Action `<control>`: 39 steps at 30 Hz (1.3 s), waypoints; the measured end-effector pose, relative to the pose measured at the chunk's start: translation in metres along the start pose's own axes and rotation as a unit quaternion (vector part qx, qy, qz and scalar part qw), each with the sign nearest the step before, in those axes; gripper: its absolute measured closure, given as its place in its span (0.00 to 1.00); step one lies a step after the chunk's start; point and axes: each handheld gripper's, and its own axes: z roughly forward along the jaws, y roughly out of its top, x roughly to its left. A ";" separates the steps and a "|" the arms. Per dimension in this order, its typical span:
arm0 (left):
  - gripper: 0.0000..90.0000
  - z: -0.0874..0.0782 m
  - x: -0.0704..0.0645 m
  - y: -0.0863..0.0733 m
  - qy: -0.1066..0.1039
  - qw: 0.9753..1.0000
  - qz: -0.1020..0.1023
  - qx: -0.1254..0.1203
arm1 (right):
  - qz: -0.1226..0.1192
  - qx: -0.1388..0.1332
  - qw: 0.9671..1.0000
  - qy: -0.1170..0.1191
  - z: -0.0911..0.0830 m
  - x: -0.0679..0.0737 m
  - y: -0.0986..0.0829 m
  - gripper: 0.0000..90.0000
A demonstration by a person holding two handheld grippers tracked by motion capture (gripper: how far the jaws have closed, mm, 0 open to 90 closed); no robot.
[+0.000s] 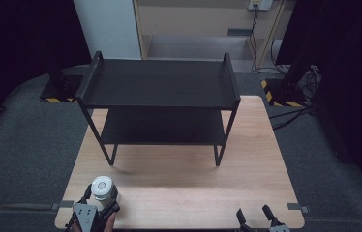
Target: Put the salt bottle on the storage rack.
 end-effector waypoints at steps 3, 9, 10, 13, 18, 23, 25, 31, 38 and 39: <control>0.33 0.001 0.002 0.001 -0.008 1.000 0.007 0.003 | -0.002 0.001 1.000 0.001 0.002 0.000 0.001 0.07; 0.34 -0.001 0.012 0.023 -0.030 0.999 -0.012 0.035 | -0.003 -0.001 1.000 0.006 0.004 0.003 0.001 0.07; 0.34 -0.004 0.012 0.029 -0.034 0.999 -0.014 0.034 | -0.003 -0.001 1.000 0.006 0.004 0.003 0.001 0.07; 0.34 -0.010 0.009 0.049 -0.043 0.999 -0.005 0.019 | -0.003 -0.005 1.000 0.007 0.002 0.005 0.002 0.07; 0.34 -0.005 -0.003 0.099 -0.075 0.997 0.012 -0.023 | -0.002 -0.014 1.000 0.014 -0.001 0.010 0.003 0.07; 0.34 0.010 -0.016 0.127 -0.089 0.995 0.022 -0.037 | -0.004 -0.022 1.000 0.018 -0.003 0.012 0.006 0.07; 0.34 0.019 -0.021 0.139 -0.095 0.995 0.023 -0.038 | -0.002 -0.027 0.999 0.018 -0.004 0.013 0.008 0.07; 0.34 0.048 -0.034 0.165 -0.100 0.994 0.019 -0.037 | 0.002 -0.034 0.999 0.021 -0.003 0.010 0.010 0.07; 0.34 0.084 -0.039 0.179 -0.093 0.995 0.004 -0.026 | 0.011 -0.035 0.999 0.026 0.004 0.004 0.009 0.08; 0.34 0.091 -0.041 0.179 -0.086 0.996 0.006 -0.028 | 0.012 -0.037 0.999 0.026 0.005 0.004 0.009 0.08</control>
